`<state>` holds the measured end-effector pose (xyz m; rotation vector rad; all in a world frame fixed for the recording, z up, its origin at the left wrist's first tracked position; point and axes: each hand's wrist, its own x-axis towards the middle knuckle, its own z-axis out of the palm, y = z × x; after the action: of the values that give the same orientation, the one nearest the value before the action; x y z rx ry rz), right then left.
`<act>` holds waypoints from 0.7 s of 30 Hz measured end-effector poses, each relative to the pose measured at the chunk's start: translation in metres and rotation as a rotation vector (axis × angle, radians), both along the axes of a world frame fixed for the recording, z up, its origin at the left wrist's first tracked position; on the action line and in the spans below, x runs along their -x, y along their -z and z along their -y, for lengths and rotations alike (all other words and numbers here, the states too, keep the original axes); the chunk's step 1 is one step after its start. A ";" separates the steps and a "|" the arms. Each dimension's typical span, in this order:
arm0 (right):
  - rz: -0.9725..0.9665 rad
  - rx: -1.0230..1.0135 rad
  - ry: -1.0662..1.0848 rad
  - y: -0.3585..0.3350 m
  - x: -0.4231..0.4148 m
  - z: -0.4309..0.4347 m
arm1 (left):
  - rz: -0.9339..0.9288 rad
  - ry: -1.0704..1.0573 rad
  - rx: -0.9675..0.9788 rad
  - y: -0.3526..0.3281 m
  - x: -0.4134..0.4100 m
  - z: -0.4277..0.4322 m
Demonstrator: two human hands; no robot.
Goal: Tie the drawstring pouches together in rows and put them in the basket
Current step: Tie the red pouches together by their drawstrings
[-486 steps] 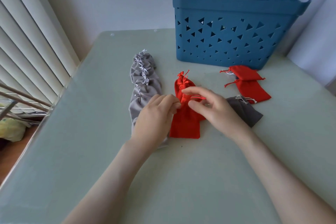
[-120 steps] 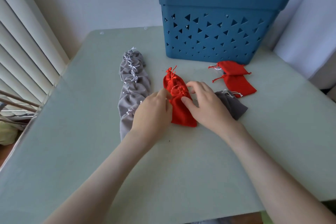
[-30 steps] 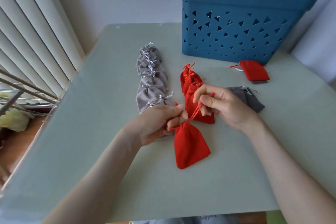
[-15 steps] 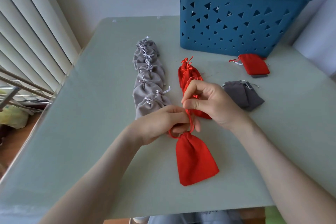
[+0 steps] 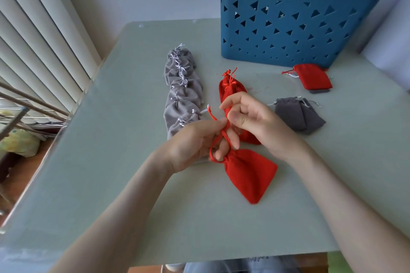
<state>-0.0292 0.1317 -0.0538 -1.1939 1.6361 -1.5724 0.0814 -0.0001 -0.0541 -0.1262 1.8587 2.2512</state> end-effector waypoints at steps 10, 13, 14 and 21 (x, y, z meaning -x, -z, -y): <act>0.079 0.012 -0.030 0.000 -0.003 -0.001 | -0.008 -0.027 -0.114 -0.005 -0.001 -0.001; 0.054 -0.033 -0.009 0.002 -0.001 0.000 | -0.001 -0.058 -0.117 -0.006 -0.002 -0.002; 0.040 -0.056 0.010 0.003 0.000 0.000 | 0.007 -0.083 -0.110 -0.004 -0.001 -0.002; 0.021 0.034 0.237 -0.001 0.003 0.003 | -0.026 -0.277 0.025 0.000 0.003 0.000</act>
<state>-0.0319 0.1289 -0.0526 -1.0260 1.7965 -1.7560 0.0788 -0.0006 -0.0543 -0.3829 1.9902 2.4161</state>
